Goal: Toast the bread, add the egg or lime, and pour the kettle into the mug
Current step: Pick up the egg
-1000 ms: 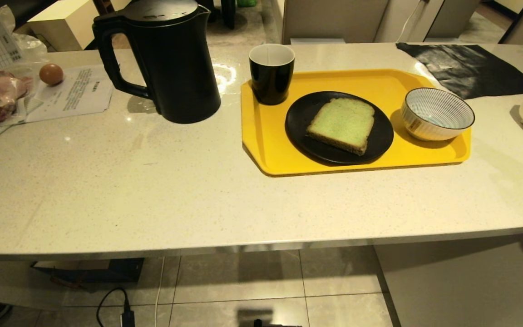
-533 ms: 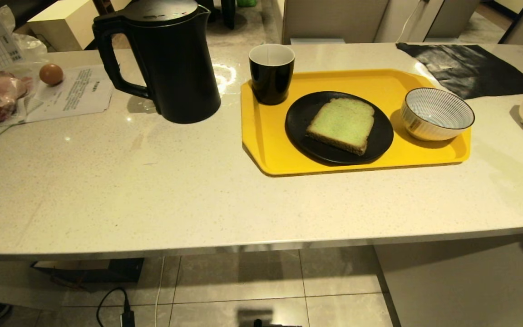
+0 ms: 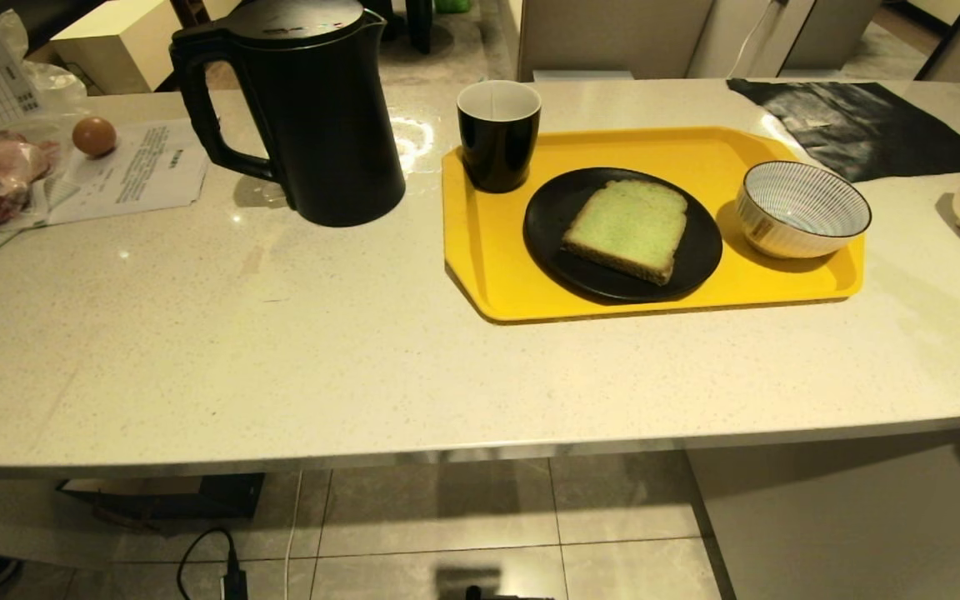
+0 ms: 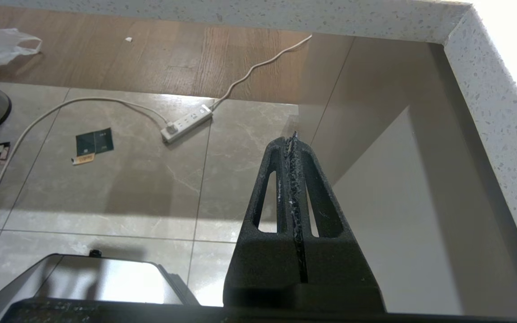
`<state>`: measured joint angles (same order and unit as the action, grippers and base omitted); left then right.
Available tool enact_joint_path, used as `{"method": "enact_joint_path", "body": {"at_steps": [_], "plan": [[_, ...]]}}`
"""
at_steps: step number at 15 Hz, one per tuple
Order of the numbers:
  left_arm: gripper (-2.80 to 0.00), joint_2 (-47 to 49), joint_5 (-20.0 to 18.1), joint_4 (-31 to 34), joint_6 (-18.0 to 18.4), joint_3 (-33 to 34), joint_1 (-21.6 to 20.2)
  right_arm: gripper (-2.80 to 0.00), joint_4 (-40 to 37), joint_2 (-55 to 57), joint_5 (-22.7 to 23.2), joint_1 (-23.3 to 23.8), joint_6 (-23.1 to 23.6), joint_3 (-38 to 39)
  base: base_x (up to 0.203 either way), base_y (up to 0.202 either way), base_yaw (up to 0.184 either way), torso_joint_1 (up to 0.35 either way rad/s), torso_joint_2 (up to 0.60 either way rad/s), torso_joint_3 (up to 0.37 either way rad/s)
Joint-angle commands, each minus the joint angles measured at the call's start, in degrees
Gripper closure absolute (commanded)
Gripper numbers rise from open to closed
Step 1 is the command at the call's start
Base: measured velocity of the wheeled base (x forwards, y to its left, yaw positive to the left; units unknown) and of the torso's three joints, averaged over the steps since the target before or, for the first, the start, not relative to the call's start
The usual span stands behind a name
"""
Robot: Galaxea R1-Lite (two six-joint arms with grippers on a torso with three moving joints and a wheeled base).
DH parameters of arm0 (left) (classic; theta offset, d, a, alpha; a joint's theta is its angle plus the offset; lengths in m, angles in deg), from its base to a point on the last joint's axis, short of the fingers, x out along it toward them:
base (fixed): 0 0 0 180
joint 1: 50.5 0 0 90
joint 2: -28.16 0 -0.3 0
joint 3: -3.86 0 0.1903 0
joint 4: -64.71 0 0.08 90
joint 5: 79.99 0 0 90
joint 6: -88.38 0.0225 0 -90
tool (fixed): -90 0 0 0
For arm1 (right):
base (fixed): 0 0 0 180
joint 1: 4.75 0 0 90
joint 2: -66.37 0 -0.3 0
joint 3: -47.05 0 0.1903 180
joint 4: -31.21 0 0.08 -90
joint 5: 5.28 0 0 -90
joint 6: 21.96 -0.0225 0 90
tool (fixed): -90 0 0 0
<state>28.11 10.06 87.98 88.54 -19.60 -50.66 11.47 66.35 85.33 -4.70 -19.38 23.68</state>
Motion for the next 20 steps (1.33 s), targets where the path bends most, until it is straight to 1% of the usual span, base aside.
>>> {"method": "enact_joint_path", "body": {"at_steps": [1, 5, 6, 20], "plan": [[0.0, 0.05, 0.03, -0.06, 0.02, 0.01, -0.02, 0.0, 0.06, 0.11, -0.08, 0.03, -0.04, 1.49, 0.0, 0.0, 0.0, 0.0, 0.0, 0.0], [0.0, 0.05, 0.03, 0.01, 0.02, 0.01, -0.02, 0.0, 0.06, 0.11, 0.0, 0.04, 0.05, 1.49, 0.0, 0.0, 0.0, 0.0, 0.0, 0.0], [0.0, 0.05, 0.03, 0.01, 0.02, 0.01, -0.02, 0.0, 0.06, 0.11, 0.04, 0.0, 0.07, 1.49, 0.001, 0.008, -0.102, -0.006, 0.01, 0.002], [0.0, 0.05, 0.03, -0.08, 0.02, 0.01, -0.02, 0.0, 0.06, 0.11, 0.08, -0.05, -0.12, 1.49, 0.001, 0.008, -0.172, 0.004, 0.0, 0.002]]}}
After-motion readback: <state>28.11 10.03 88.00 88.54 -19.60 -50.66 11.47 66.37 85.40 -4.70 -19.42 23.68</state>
